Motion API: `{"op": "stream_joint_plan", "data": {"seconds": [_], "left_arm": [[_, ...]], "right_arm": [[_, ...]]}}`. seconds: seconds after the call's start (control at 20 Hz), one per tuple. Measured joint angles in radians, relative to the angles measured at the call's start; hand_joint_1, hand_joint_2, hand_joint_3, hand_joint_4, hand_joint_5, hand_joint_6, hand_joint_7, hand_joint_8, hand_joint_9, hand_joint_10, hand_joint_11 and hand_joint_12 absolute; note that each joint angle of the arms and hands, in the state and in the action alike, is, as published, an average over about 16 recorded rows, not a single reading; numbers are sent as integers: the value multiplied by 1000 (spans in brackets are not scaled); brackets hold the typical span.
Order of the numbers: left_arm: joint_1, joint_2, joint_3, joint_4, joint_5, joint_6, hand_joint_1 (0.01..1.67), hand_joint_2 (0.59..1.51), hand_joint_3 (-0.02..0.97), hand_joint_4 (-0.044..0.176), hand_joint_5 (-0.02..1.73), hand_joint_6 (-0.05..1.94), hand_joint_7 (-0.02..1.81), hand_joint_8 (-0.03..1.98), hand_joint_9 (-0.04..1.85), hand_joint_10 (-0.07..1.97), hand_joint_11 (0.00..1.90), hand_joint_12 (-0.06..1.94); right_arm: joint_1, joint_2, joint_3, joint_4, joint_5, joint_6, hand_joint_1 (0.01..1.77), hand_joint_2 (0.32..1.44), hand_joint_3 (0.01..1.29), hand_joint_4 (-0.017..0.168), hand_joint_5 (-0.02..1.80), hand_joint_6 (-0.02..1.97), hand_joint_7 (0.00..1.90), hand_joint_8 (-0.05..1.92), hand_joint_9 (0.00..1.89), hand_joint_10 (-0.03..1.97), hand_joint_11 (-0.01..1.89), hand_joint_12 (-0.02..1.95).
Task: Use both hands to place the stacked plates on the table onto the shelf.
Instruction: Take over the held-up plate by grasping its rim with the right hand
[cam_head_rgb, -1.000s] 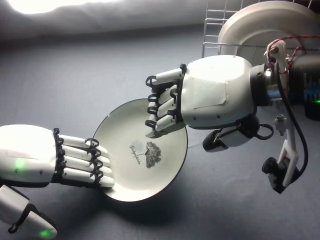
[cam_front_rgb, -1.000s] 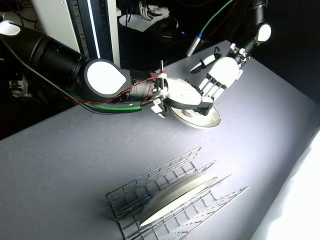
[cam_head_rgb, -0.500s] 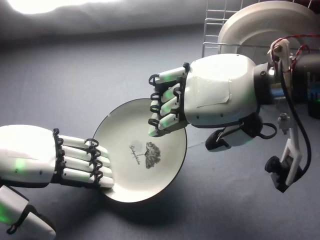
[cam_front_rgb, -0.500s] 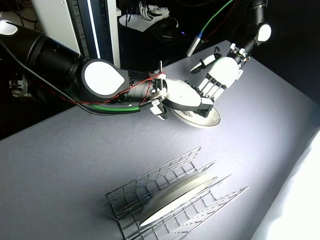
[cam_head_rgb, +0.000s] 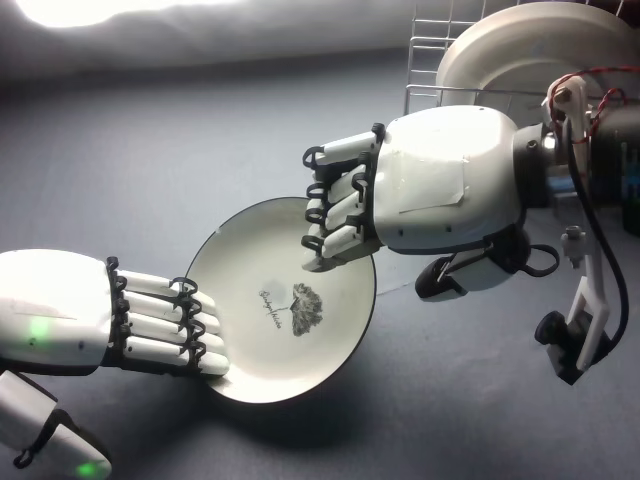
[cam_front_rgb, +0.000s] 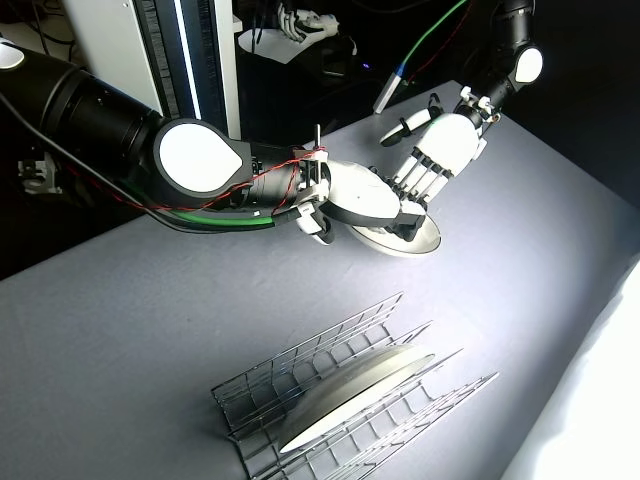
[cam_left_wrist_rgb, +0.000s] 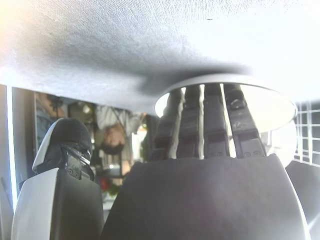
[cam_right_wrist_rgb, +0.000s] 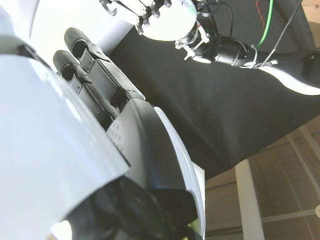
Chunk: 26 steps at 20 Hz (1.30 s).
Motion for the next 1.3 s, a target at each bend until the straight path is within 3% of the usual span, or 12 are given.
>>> {"op": "stream_joint_plan", "data": {"seconds": [0.7,0.95,1.3], "left_arm": [[-2,0,0,-1,-2,0,14,1195,8,-8,144,-22,161,-9,144,-12,13,243],[-2,0,0,-2,-2,0,15,1195,8,-8,147,-22,164,-9,148,-11,13,249],[-2,0,0,-2,-2,0,15,1195,9,-8,138,-21,158,-10,140,-9,13,233]], "right_arm": [[2,8,-6,0,-4,0,1097,1022,13,4,504,-2,511,-10,454,0,13,1093],[3,11,-10,0,-4,0,1039,1037,13,4,393,-2,394,-10,347,0,13,872],[4,21,-22,0,-5,-2,925,1024,13,4,171,-2,168,-10,148,0,13,394]]}}
